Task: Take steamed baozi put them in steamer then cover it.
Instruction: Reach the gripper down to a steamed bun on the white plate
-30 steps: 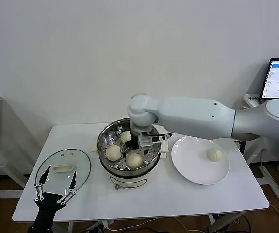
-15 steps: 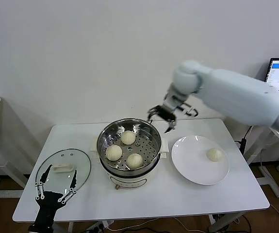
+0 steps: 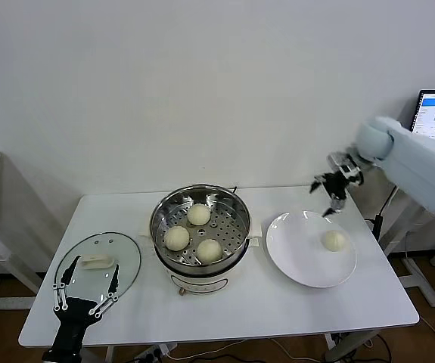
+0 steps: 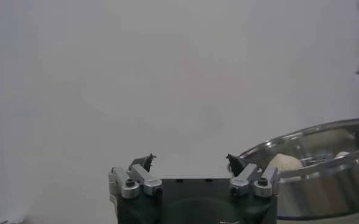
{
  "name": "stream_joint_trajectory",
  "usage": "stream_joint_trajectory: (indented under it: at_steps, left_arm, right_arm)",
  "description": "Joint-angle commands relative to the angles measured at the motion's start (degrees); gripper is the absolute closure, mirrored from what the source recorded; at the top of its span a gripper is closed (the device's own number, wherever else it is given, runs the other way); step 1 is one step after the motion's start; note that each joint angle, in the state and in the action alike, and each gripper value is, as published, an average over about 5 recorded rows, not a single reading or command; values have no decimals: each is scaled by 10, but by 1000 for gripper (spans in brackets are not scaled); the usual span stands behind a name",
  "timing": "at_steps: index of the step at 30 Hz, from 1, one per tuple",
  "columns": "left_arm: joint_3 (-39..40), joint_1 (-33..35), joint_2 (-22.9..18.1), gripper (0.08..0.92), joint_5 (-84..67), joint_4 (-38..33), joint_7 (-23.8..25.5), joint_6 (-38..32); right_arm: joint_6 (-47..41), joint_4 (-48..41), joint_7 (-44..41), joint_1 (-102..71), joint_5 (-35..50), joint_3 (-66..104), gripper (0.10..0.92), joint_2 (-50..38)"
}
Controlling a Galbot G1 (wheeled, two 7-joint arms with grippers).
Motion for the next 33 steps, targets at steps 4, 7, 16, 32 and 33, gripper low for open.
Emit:
stream_joint_trajectory:
  at_steps: [4, 7, 16, 32, 33]
  left_arm:
    - [4, 6, -1, 177, 4, 0, 0, -4]
    - [4, 7, -2, 177, 5, 0, 0, -6]
    - [0, 8, -3, 177, 4, 2, 0, -9]
    - [-3, 4, -6, 177, 2, 7, 0, -10]
    - [-3, 4, -6, 177, 2, 8, 0, -10]
  right_arm:
    - [-9, -80, 44, -103, -31, 8, 203, -6]
    - [-9, -93, 61, -108, -32, 10, 203, 8]
    - [-9, -128, 80, -116, -49, 19, 203, 46]
    - [-7, -141, 82, -128, -75, 33, 277, 52]
    - [-6, -140, 82, -128, -75, 33, 291, 52]
